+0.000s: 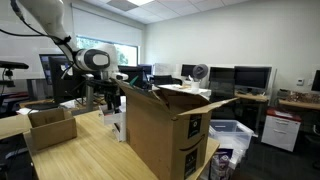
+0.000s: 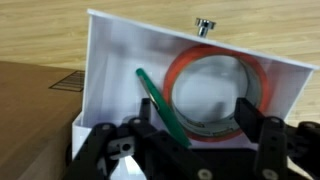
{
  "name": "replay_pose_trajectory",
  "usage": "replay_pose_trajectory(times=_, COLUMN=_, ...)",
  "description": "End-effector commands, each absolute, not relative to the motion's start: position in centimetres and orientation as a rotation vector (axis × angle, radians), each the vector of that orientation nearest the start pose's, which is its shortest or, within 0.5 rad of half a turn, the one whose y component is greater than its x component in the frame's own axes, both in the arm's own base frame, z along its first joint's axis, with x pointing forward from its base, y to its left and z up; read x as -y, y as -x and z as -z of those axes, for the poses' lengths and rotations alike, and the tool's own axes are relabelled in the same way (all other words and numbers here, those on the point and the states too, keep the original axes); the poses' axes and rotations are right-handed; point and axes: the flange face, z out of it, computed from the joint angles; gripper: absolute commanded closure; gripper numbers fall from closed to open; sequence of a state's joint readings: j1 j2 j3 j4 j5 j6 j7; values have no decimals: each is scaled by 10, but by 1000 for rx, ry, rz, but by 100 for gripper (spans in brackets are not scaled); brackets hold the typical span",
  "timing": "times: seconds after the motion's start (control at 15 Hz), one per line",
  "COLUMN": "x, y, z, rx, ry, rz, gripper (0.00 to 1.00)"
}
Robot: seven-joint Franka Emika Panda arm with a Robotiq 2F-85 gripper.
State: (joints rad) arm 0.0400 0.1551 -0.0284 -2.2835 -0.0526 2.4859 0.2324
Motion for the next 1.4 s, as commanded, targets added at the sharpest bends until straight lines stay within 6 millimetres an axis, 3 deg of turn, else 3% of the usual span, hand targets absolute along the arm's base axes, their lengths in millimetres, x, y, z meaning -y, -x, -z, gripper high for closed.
replay_pose_trajectory(times=0.0, x=-2, y=-532, z=-284, rx=-254, ry=3148, rz=90, gripper=43)
replay_pose_trajectory(times=0.6, x=0, y=-529, z=-287, rx=-316, ry=3152, rz=90, gripper=92)
replay_pose_trajectory(times=0.8, x=0, y=-527, z=-289, rx=-323, ry=3155, rz=78, gripper=97)
replay_pose_trajectory(times=1.0, x=-2, y=-527, z=-289, rx=-347, ry=3158, rz=51, gripper=95)
replay_pose_trajectory(times=1.33, x=-8, y=-525, z=-313, rx=-412, ry=3165, rz=65, gripper=95)
